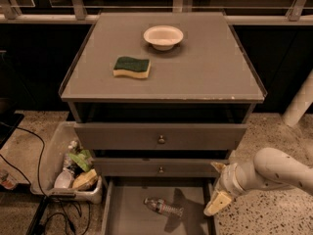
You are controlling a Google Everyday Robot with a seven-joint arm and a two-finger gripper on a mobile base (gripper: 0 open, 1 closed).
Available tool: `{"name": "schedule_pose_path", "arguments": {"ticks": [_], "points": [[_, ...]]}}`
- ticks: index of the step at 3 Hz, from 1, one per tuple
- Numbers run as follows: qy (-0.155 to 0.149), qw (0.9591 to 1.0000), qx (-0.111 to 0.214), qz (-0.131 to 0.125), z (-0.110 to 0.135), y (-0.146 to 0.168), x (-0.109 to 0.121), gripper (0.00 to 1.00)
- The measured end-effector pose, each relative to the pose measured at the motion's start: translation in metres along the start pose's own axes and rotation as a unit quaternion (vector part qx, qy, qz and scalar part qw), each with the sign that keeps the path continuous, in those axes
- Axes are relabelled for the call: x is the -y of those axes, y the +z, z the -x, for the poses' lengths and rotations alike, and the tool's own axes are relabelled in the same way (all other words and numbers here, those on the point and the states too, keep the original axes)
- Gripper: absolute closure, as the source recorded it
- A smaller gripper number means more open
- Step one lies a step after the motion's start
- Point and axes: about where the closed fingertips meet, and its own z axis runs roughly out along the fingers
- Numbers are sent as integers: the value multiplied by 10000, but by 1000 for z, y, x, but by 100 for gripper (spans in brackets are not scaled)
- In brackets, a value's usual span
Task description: Pick water bottle from bottom drawer and place on counter
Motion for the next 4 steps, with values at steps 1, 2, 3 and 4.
{"name": "schedule_pose_path", "arguments": {"ticks": [1,2,3,4], "points": [[-110,9999,42,85,-3,28,-4,0],[-280,9994,207,89,-18,83,-7,0],[-330,9986,424,-9,-43,142,-9,0],[-253,9978,597,147,-72,206,-21,0]]}}
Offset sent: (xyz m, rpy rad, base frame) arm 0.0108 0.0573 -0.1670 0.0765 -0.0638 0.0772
